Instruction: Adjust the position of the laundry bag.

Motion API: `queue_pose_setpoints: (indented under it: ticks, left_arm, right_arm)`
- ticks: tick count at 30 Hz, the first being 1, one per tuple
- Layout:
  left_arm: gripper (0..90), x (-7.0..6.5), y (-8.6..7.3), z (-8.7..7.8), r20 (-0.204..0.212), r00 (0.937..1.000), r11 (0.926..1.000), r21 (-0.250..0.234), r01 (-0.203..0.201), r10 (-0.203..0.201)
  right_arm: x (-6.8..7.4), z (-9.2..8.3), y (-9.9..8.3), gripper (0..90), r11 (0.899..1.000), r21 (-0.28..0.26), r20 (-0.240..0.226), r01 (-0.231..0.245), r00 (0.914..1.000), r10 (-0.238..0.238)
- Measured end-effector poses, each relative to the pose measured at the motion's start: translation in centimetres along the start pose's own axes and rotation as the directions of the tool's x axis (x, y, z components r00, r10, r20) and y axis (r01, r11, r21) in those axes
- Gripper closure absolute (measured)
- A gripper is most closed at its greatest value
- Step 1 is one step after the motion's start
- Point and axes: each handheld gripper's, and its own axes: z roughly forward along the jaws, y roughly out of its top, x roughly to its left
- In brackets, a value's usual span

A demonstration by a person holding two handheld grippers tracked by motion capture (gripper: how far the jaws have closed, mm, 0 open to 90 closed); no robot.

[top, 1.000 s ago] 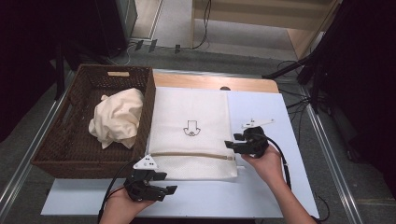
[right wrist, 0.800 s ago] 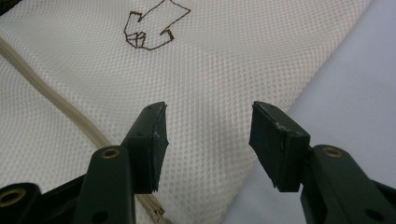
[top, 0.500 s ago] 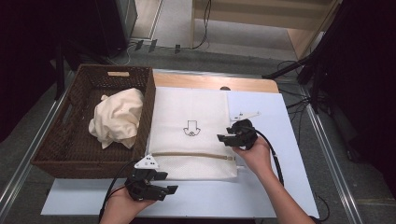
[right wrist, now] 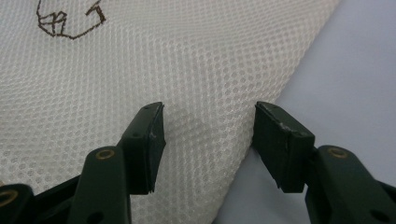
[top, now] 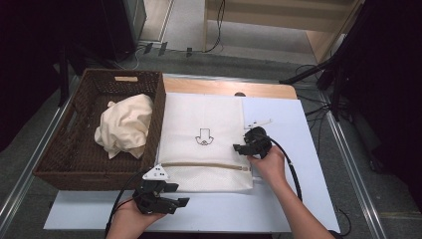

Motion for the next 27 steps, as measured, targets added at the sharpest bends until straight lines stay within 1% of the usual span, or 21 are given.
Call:
queue_pose_setpoints:
  ticks: [1, 3, 4, 6, 7, 9, 10, 11, 13, 14, 18, 19, 23, 27]
  left_arm:
    - [37.0, 0.0, 0.0, 0.0, 0.001, 1.0000, 1.0000, -0.003, 0.001, -0.001]
    - [37.0, 0.0, 0.0, 0.0, 0.001, 1.0000, 1.0000, -0.004, 0.004, -0.004]
    - [37.0, 0.0, 0.0, 0.0, 0.002, 1.0000, 1.0000, -0.002, 0.003, -0.003]
    - [37.0, -0.1, 0.0, 0.1, 0.001, 1.0000, 1.0000, 0.001, 0.002, -0.002]
    - [37.0, -0.1, 0.0, 0.1, 0.001, 1.0000, 1.0000, 0.001, 0.001, -0.001]
    - [37.0, -0.1, 0.0, 0.1, 0.002, 1.0000, 1.0000, -0.002, 0.001, -0.001]
    - [37.0, -0.1, 0.0, 0.1, 0.003, 1.0000, 1.0000, -0.003, 0.001, -0.001]
    - [37.0, -0.1, 0.0, 0.1, 0.003, 1.0000, 1.0000, -0.004, 0.002, -0.002]
    - [37.0, -0.1, 0.0, 0.1, 0.002, 1.0000, 1.0000, 0.000, 0.001, -0.001]
    - [37.0, -0.1, 0.0, 0.0, 0.003, 1.0000, 1.0000, 0.000, 0.001, -0.001]
    - [37.0, 0.0, -0.1, -0.1, 0.002, 1.0000, 0.9999, -0.010, 0.008, -0.008]
    - [37.1, 0.1, -0.1, -0.1, 0.002, 0.9999, 0.9999, -0.011, 0.011, -0.011]
    - [37.1, 0.1, -0.1, -0.2, -0.002, 0.9999, 0.9999, -0.012, 0.012, -0.012]
    - [37.2, 0.1, -0.1, -0.3, -0.004, 0.9999, 0.9999, -0.012, 0.012, -0.012]
  right_arm:
    - [0.1, 0.0, 0.0, 46.3, 1.000, 0.003, 0.003, 0.007, 1.0000, -0.007]
    - [0.2, -0.1, 0.0, 51.6, 1.000, 0.002, 0.004, 0.006, 1.0000, -0.006]
    - [0.3, -0.1, 0.0, 54.9, 1.000, 0.000, 0.011, 0.017, 0.9998, -0.017]
    - [0.5, -0.2, -0.1, 64.6, 0.999, -0.007, 0.013, 0.041, 0.9991, -0.041]
    - [0.6, -0.1, -0.1, 66.8, 0.999, -0.010, 0.012, 0.053, 0.9985, -0.052]
    - [0.9, -0.2, 0.0, 76.0, 0.998, -0.004, 0.036, 0.065, 0.9972, -0.065]
    - [1.0, -0.1, 0.0, 77.8, 0.997, -0.005, 0.042, 0.074, 0.9964, -0.074]
    - [1.0, -0.1, 0.0, 80.4, 0.998, -0.009, 0.041, 0.070, 0.9967, -0.070]
    - [0.7, -0.1, 0.1, 85.8, 0.999, -0.012, 0.034, 0.047, 0.9983, -0.047]
    - [0.5, -0.2, 0.1, 86.7, 1.000, -0.008, 0.018, 0.026, 0.9995, -0.025]
    - [-0.1, -0.5, 0.2, 89.4, 1.000, -0.013, -0.024, -0.019, 0.9995, 0.018]
    - [-0.2, -0.5, 0.3, 89.6, 1.000, -0.013, -0.029, -0.017, 0.9994, 0.017]
    - [-0.5, -0.8, 0.3, 89.8, 0.999, -0.011, -0.037, -0.031, 0.9989, 0.030]
    - [-1.0, -1.1, 0.3, 89.9, 0.999, -0.009, -0.034, -0.044, 0.9985, 0.043]
